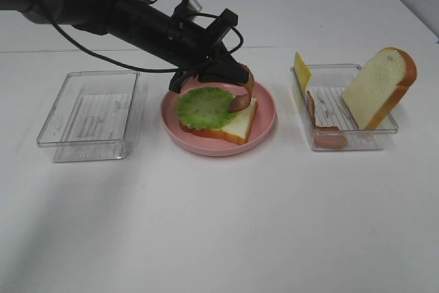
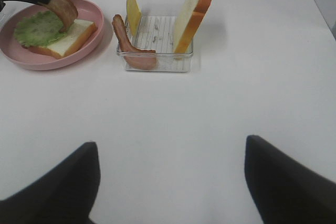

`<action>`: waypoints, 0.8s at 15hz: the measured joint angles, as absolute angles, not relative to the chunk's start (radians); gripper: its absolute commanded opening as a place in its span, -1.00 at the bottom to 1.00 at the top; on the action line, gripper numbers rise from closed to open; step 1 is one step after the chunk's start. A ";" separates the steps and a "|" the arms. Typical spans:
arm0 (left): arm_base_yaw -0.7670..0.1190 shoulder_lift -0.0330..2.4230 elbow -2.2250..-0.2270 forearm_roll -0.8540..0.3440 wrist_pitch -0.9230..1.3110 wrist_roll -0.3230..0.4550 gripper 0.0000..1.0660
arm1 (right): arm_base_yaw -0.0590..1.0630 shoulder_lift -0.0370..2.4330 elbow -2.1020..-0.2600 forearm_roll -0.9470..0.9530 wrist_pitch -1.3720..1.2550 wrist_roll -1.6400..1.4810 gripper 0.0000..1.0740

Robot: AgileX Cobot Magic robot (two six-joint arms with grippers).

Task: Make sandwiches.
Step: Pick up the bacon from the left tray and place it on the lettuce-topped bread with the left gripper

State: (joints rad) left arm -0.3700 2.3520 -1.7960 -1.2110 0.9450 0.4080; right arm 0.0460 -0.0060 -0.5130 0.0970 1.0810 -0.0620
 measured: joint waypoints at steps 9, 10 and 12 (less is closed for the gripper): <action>-0.370 2.352 -1.796 -1.322 1.018 0.487 -1.00 | 0.046 -0.006 -0.513 0.097 1.081 -0.062 0.35; -0.370 2.352 -1.796 -1.324 1.019 0.496 -1.00 | 0.046 -0.006 -0.513 0.097 1.081 -0.062 0.35; -0.369 2.352 -1.796 -1.289 1.019 0.497 -1.00 | 0.046 -0.006 -0.513 0.097 1.081 -0.062 0.35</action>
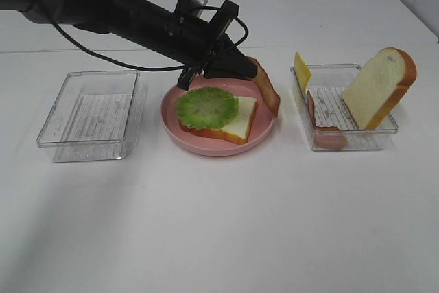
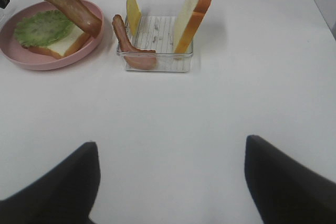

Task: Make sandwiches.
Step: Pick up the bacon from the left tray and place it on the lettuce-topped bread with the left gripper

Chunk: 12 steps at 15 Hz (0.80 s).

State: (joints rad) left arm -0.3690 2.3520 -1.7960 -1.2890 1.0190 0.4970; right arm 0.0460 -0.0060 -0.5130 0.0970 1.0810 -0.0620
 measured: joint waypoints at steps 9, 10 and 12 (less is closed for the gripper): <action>-0.265 2.352 -1.796 -1.067 1.015 0.451 -1.00 | 0.046 -0.006 -0.513 0.097 1.081 -0.062 0.35; -0.261 2.352 -1.796 -1.048 1.015 0.451 -1.00 | 0.046 -0.006 -0.513 0.097 1.081 -0.062 0.35; -0.261 2.352 -1.796 -0.996 1.014 0.449 -1.00 | 0.046 -0.006 -0.513 0.097 1.081 -0.062 0.35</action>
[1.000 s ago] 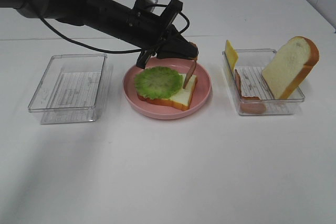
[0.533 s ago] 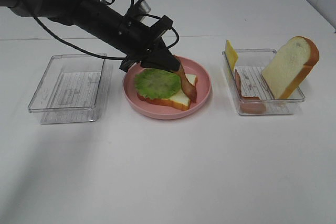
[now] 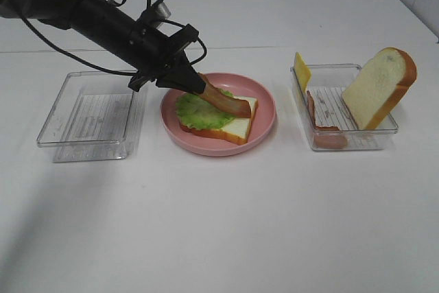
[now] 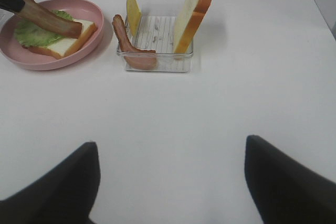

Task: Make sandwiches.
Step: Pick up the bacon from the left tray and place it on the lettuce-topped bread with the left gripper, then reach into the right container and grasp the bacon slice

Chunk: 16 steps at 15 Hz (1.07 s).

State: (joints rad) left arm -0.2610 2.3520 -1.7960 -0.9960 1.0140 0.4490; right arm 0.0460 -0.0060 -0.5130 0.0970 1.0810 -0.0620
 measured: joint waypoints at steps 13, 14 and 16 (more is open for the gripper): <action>-0.260 2.043 -1.796 -0.414 1.008 0.254 0.50 | 0.046 -0.006 -0.513 0.097 1.081 -0.062 0.35; -0.260 2.043 -1.796 -0.414 1.008 0.254 0.50 | 0.046 -0.006 -0.513 0.097 1.081 -0.062 0.35; -0.260 1.922 -1.796 -0.222 1.084 0.135 0.50 | 0.046 -0.006 -0.513 0.097 1.081 -0.062 0.35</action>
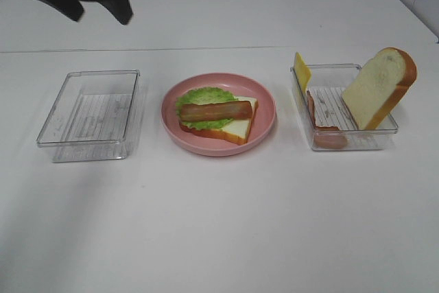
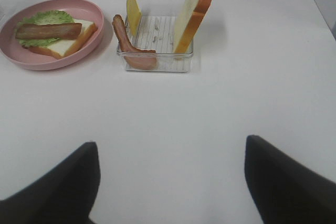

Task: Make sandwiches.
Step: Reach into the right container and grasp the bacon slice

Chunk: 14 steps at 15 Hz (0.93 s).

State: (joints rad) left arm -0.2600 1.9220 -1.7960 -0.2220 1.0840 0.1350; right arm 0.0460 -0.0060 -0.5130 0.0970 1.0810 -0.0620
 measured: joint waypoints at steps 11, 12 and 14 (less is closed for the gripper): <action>-0.254 1.126 -1.362 -0.085 1.214 -0.022 0.50 | 0.046 -0.001 -0.513 0.097 1.058 -0.057 0.35; -0.254 1.067 -1.291 -0.083 1.214 -0.024 0.50 | 0.046 0.026 -0.513 0.097 1.056 -0.057 0.35; -0.254 0.962 -1.179 -0.083 1.214 -0.024 0.50 | 0.046 0.085 -0.513 0.097 1.051 -0.054 0.35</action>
State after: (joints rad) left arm -0.2540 0.9620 -1.1790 -0.0830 1.2140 -0.0240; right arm 0.0460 0.0850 -0.5130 0.0970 1.0510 -0.0540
